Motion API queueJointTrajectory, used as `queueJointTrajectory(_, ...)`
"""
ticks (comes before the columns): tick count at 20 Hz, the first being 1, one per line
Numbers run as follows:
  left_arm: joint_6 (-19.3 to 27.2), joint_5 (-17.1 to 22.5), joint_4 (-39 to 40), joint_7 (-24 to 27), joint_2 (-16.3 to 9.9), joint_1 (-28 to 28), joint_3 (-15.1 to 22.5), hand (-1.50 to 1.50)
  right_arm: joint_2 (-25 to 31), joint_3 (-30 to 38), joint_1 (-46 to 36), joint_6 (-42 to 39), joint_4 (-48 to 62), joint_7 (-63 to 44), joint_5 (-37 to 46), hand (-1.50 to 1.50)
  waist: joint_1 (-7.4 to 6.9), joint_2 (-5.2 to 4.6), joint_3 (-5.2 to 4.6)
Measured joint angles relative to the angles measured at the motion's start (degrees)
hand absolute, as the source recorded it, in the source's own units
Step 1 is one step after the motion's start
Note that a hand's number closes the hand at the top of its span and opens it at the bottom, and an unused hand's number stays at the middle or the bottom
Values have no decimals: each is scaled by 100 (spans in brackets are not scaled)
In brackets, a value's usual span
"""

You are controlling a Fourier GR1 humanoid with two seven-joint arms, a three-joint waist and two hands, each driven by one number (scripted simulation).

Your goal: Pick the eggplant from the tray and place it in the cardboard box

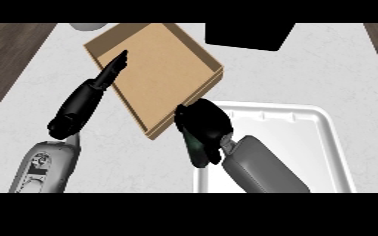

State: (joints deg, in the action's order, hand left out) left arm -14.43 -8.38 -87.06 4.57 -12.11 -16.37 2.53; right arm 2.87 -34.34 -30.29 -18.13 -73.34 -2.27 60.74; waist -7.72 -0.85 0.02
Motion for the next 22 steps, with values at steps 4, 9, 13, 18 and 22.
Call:
queueJointTrajectory(4, -62, -2, 65, -20, 68, -139, 103, 0, -178, -540, -583, 613, -148, -655, -299, 150, -165, -11, 2)
queueJointTrajectory(9, -96, -12, 172, -53, 89, -252, 131, 0, -255, -1091, -1451, 1258, -279, -1609, -682, 150, -205, 5, -9)
queueJointTrajectory(13, -71, -37, 251, -44, 97, -294, 118, 0, -275, -1146, -2064, 1844, -349, -2544, -1011, 150, -153, 24, -16)
queueJointTrajectory(18, -20, -68, 343, 4, 91, -316, 69, 0, -284, -918, -2704, 2658, -268, -3855, -1361, 150, -56, 36, -21)
queueJointTrajectory(22, 7, -76, 344, 21, 82, -291, 33, 0, -285, -833, -3346, 3254, 201, -4733, -1582, 150, -2, 30, -24)
